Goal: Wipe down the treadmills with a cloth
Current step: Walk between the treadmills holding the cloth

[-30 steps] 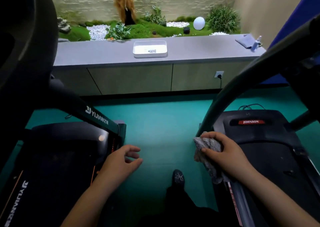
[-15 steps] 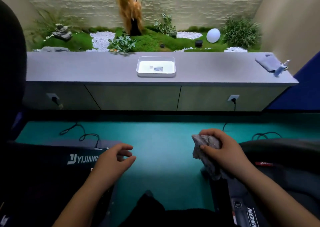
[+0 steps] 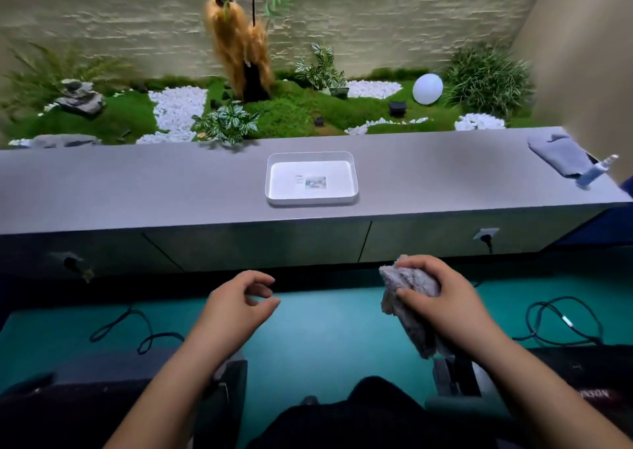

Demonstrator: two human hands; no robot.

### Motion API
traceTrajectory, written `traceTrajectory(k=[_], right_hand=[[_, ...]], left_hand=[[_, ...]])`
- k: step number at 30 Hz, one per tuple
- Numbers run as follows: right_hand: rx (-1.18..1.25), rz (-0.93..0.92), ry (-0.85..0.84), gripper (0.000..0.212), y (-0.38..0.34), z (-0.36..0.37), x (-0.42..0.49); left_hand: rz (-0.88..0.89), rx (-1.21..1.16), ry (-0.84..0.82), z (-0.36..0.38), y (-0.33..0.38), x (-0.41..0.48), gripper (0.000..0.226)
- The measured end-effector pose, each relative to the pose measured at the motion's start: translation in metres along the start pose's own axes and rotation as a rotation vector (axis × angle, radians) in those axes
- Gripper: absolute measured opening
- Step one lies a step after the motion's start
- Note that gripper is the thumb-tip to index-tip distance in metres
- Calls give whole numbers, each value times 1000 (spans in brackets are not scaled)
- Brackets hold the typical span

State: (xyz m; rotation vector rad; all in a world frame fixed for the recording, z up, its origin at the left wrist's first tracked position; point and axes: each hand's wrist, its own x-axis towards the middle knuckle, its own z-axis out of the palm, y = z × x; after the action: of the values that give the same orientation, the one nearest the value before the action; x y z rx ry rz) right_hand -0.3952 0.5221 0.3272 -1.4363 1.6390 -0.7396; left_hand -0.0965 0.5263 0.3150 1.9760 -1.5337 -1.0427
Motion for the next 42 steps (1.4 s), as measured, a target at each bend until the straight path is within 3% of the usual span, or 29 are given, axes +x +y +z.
traceTrajectory(k=[17, 23, 37, 42], right_hand=[[-66, 4, -114, 34, -56, -16, 326], [-65, 2, -157, 33, -71, -4, 403], [-58, 110, -163, 34, -82, 84, 516], [-53, 111, -194, 21, -68, 134, 566]], left_hand=[[-127, -10, 8, -31, 67, 282, 21], [-155, -55, 26, -43, 81, 352, 23], [-147, -55, -53, -57, 34, 530, 26], [-173, 20, -46, -28, -4, 594, 36]])
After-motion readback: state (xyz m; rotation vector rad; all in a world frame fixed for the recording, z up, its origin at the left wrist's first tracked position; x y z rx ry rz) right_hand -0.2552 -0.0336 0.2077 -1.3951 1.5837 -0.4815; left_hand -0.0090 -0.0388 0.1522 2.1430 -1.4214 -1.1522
